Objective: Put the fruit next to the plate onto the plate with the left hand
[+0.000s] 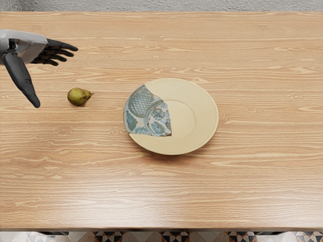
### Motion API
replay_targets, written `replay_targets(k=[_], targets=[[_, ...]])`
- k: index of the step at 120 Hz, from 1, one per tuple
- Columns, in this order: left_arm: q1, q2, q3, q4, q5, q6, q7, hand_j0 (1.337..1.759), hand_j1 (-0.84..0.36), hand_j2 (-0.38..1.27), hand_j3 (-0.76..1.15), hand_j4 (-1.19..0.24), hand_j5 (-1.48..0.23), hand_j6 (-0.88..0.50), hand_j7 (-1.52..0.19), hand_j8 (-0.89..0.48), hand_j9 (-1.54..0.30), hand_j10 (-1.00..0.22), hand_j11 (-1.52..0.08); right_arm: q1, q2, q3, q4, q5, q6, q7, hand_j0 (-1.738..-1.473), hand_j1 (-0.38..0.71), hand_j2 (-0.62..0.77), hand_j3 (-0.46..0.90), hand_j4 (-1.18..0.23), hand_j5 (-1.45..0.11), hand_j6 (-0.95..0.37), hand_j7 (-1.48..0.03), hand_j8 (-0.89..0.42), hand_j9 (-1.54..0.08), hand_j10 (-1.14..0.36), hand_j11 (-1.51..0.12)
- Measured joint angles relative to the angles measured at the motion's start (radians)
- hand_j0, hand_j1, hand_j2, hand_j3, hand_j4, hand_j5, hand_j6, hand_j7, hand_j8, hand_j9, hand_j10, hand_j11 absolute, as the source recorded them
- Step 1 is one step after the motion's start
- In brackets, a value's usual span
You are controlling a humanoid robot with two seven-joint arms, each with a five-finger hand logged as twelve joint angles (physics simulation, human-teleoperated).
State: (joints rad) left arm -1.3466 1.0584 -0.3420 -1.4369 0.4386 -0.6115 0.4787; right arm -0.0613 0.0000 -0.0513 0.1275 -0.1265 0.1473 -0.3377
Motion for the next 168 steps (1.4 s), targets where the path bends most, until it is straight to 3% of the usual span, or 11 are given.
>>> replay_targets(k=[25,44,61,77,92,122,168], targets=[[0.000,-0.005,0.001,-0.006,0.000,0.000,0.007,1.658,0.33,0.00,0.00,-0.02,-0.02,-0.03,-0.02,-0.02,-0.02,-0.02,-0.02,0.003,0.000,0.002,0.000,0.001,0.000,-0.002,-1.658,-0.35,0.00,0.00,0.00,0.00,0.00,0.00,0.00,0.00,0.00,0.00],[-0.009,-0.072,-0.001,-0.011,0.011,0.000,0.094,1.658,0.33,0.00,0.00,-0.02,-0.03,-0.03,-0.02,-0.02,-0.02,-0.02,-0.02,0.004,0.000,0.002,0.000,0.001,0.000,-0.003,-1.658,-0.35,0.00,0.00,0.00,0.00,0.00,0.00,0.00,0.00,0.00,0.00],[-0.005,-0.174,-0.003,-0.021,0.175,0.000,0.122,1.658,0.33,0.00,0.00,-0.02,-0.03,-0.02,-0.02,-0.02,-0.02,-0.02,-0.02,0.004,0.000,0.002,0.000,0.001,0.000,-0.003,-1.658,-0.35,0.00,0.00,0.00,0.00,0.00,0.00,0.00,0.00,0.00,0.00],[0.015,-0.268,0.004,-0.026,0.352,0.018,0.129,1.658,0.33,0.00,0.00,-0.02,-0.03,-0.02,-0.03,-0.02,-0.02,-0.02,-0.02,0.004,0.000,0.002,0.000,0.001,0.000,-0.003,-1.658,-0.35,0.00,0.00,0.00,0.00,0.00,0.00,0.00,0.00,0.00,0.00],[0.045,-0.317,0.012,-0.026,0.509,0.116,0.131,1.658,0.33,0.00,0.00,-0.02,-0.03,-0.02,-0.03,-0.02,-0.02,-0.02,-0.02,0.005,0.000,0.002,0.000,0.001,0.000,-0.003,-1.658,-0.35,0.00,0.00,0.00,0.00,0.00,0.00,0.00,0.00,0.00,0.00],[0.105,-0.371,0.029,-0.012,0.688,0.272,0.132,1.658,0.33,0.01,0.00,-0.02,-0.03,-0.02,-0.03,-0.02,-0.02,-0.02,-0.02,0.005,0.000,0.002,0.000,0.001,0.000,-0.003,-1.658,-0.35,0.00,0.00,0.00,0.00,0.00,0.00,0.00,0.00,0.00,0.00],[0.112,-0.480,0.154,0.145,0.796,0.361,0.132,1.658,0.28,0.01,0.00,-0.07,-0.08,-0.07,-0.08,-0.07,-0.08,-0.07,-0.08,0.005,0.000,0.002,0.000,0.001,0.000,-0.003,-1.658,-0.35,0.00,0.00,0.00,0.00,0.00,0.00,0.00,0.00,0.00,0.00]])
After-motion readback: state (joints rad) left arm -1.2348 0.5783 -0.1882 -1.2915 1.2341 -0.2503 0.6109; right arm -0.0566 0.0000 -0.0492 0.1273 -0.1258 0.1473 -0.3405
